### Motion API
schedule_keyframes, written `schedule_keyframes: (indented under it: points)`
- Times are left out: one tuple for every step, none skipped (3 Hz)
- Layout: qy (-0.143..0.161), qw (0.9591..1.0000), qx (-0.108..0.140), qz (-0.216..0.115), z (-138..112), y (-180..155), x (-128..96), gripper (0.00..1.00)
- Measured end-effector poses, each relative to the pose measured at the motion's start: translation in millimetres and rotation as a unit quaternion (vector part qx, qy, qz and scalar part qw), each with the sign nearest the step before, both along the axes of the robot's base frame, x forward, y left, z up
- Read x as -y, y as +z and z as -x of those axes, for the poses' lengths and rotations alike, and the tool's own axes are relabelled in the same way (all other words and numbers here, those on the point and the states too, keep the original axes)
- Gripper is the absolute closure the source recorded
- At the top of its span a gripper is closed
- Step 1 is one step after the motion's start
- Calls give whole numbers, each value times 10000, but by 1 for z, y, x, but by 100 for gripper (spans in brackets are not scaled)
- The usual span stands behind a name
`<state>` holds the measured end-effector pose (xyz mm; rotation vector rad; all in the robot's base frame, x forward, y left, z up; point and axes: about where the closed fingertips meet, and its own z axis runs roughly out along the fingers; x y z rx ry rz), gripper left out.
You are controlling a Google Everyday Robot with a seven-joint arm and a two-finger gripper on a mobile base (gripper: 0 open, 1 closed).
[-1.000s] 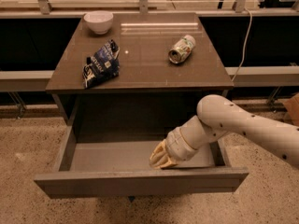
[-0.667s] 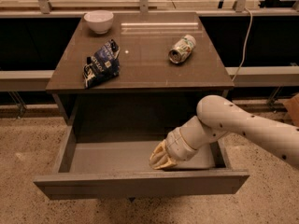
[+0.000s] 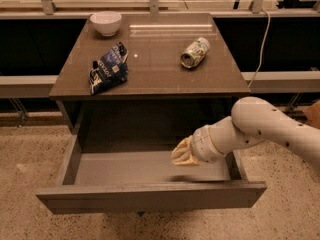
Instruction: Open top drawer
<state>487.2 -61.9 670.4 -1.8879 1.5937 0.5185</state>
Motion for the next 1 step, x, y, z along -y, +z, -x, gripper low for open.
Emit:
schedule_keyframes:
  points:
    - [-408, 9988, 159, -218, -13, 26, 12, 100]
